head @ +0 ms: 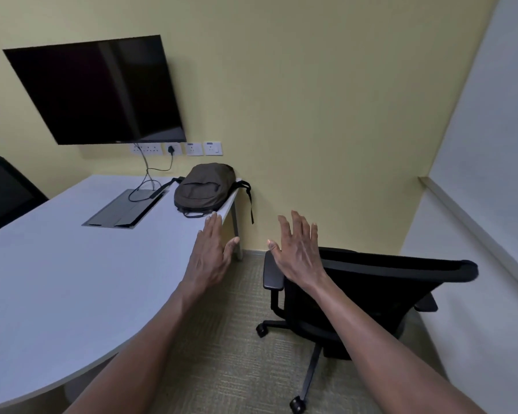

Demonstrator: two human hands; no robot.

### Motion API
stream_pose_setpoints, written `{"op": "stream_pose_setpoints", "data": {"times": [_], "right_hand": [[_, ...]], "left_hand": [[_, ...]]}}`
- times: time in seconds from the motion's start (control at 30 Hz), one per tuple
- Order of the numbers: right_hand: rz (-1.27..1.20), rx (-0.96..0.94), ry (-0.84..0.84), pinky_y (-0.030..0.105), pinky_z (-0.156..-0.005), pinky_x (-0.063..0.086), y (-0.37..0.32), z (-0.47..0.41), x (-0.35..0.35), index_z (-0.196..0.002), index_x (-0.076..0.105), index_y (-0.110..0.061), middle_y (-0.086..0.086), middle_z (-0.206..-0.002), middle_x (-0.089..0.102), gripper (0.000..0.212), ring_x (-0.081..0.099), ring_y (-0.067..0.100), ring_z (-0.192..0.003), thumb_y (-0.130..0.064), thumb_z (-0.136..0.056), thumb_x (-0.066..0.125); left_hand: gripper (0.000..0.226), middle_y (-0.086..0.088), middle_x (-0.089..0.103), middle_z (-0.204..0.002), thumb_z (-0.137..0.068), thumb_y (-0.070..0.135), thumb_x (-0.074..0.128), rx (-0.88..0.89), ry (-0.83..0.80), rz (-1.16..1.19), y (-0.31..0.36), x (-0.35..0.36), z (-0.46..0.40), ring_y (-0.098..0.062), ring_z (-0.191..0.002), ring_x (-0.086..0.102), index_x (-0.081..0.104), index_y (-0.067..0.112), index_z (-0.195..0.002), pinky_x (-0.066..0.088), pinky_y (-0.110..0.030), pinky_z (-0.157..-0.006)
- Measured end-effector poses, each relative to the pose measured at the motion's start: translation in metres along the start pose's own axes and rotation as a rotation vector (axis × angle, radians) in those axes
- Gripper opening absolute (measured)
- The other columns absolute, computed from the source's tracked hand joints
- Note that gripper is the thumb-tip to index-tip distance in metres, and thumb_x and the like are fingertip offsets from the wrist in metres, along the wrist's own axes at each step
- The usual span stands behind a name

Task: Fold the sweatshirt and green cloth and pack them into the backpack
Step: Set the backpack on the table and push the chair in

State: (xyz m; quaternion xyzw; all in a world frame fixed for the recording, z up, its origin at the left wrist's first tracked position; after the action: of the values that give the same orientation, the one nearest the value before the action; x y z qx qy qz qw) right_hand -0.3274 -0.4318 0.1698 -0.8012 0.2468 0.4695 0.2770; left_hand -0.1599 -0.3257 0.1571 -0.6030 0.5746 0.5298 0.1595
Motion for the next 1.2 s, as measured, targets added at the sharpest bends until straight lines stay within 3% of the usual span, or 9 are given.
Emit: {"op": "stream_pose_setpoints", "data": {"times": [0.33, 0.43, 0.57, 0.73, 0.83, 0.97, 1.03, 1.13, 1.2], "right_hand": [[0.09, 0.133, 0.001, 0.058, -0.12, 0.017, 0.075, 0.061, -0.029, -0.15, 0.031, -0.013, 0.024, -0.158, 0.023, 0.072, 0.025, 0.039, -0.145, -0.061, -0.097, 0.036], [0.105, 0.159, -0.014, 0.057, -0.12, 0.017, 0.099, 0.072, -0.036, -0.15, 0.029, -0.013, 0.023, -0.158, 0.022, 0.08, 0.024, 0.039, -0.146, -0.065, -0.092, 0.043], [0.151, 0.18, -0.045, 0.057, -0.119, 0.02, 0.143, 0.081, -0.047, -0.15, 0.028, -0.013, 0.021, -0.158, 0.022, 0.091, 0.024, 0.038, -0.145, -0.067, -0.083, 0.056], [0.178, 0.225, -0.134, 0.055, -0.12, 0.016, 0.217, 0.086, -0.052, -0.152, 0.02, -0.017, 0.017, -0.16, 0.016, 0.098, 0.018, 0.035, -0.147, -0.07, -0.079, 0.057], [0.137, 0.235, -0.186, 0.055, -0.121, 0.012, 0.259, 0.085, -0.05, -0.154, 0.013, -0.02, 0.015, -0.161, 0.014, 0.111, 0.016, 0.034, -0.148, -0.08, -0.072, 0.056], [0.113, 0.185, -0.361, 0.053, -0.122, 0.007, 0.305, 0.085, -0.033, -0.156, 0.008, -0.021, 0.013, -0.163, 0.009, 0.122, 0.012, 0.032, -0.15, -0.087, -0.066, 0.057], [0.151, 0.157, -0.45, 0.051, -0.121, 0.013, 0.324, 0.085, -0.021, -0.155, 0.014, -0.018, 0.014, -0.161, 0.019, 0.121, 0.021, 0.032, -0.147, -0.088, -0.065, 0.054], [0.198, 0.087, -0.493, 0.044, -0.112, 0.032, 0.339, 0.081, -0.012, -0.148, 0.034, -0.02, 0.005, -0.146, 0.048, 0.112, 0.044, 0.027, -0.133, -0.092, -0.063, 0.047], [0.165, 0.068, -0.516, 0.043, -0.108, 0.037, 0.341, 0.078, -0.012, -0.147, 0.038, -0.02, 0.004, -0.143, 0.052, 0.11, 0.048, 0.027, -0.129, -0.092, -0.063, 0.048]], "left_hand": [[0.076, -0.004, 0.002, -0.166, -0.1, 0.057, 0.029, 0.113, -0.078, 0.056, 0.07, 0.034, 0.013, -0.015, -0.152, -0.002, 0.007, 0.012, -0.158, 0.005, -0.037, -0.124], [0.072, -0.005, 0.005, -0.166, -0.102, 0.053, 0.029, 0.149, -0.089, 0.058, 0.092, 0.045, 0.013, -0.009, -0.149, -0.004, 0.009, 0.012, -0.158, 0.009, -0.041, -0.125], [0.068, -0.006, 0.007, -0.166, -0.105, 0.048, 0.03, 0.195, -0.087, 0.077, 0.128, 0.055, 0.006, -0.013, -0.152, 0.0, 0.01, 0.01, -0.158, 0.005, -0.035, -0.123], [0.069, -0.006, 0.008, -0.166, -0.104, 0.049, 0.03, 0.209, -0.091, 0.1, 0.173, 0.084, -0.011, -0.014, -0.153, 0.001, 0.01, 0.01, -0.158, 0.006, -0.034, -0.124], [0.076, -0.006, 0.006, -0.166, -0.101, 0.056, 0.03, 0.208, -0.135, 0.091, 0.201, 0.11, -0.014, -0.015, -0.153, 0.0, 0.009, 0.01, -0.158, 0.008, -0.038, -0.125], [0.105, -0.004, -0.004, -0.165, -0.084, 0.085, 0.027, 0.212, -0.323, -0.04, 0.223, 0.161, -0.02, -0.015, -0.152, -0.009, 0.001, 0.016, -0.158, 0.003, -0.043, -0.125], [0.116, -0.005, -0.005, -0.165, -0.074, 0.095, 0.021, 0.175, -0.428, -0.164, 0.22, 0.184, -0.023, -0.018, -0.152, -0.011, 0.002, 0.018, -0.159, -0.002, -0.047, -0.124], [0.115, -0.007, 0.02, -0.163, -0.07, 0.097, 0.01, 0.121, -0.511, -0.304, 0.215, 0.197, -0.022, -0.024, -0.152, 0.013, 0.024, 0.022, -0.156, 0.009, -0.05, -0.121], [0.117, -0.004, 0.044, -0.152, -0.065, 0.098, 0.0, 0.129, -0.504, -0.359, 0.216, 0.197, -0.023, -0.023, -0.14, 0.038, 0.039, 0.027, -0.149, 0.024, -0.047, -0.113]]}}
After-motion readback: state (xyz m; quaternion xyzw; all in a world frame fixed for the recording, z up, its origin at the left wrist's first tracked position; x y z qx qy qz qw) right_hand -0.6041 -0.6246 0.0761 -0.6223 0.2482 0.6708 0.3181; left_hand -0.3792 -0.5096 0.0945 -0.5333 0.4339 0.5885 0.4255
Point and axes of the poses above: each hand's wrist, its own z-axis away from the middle knuckle, its own x-axis out of the palm, y = z × x, the point moved 10 cm from there along -z, towards the middle knuckle
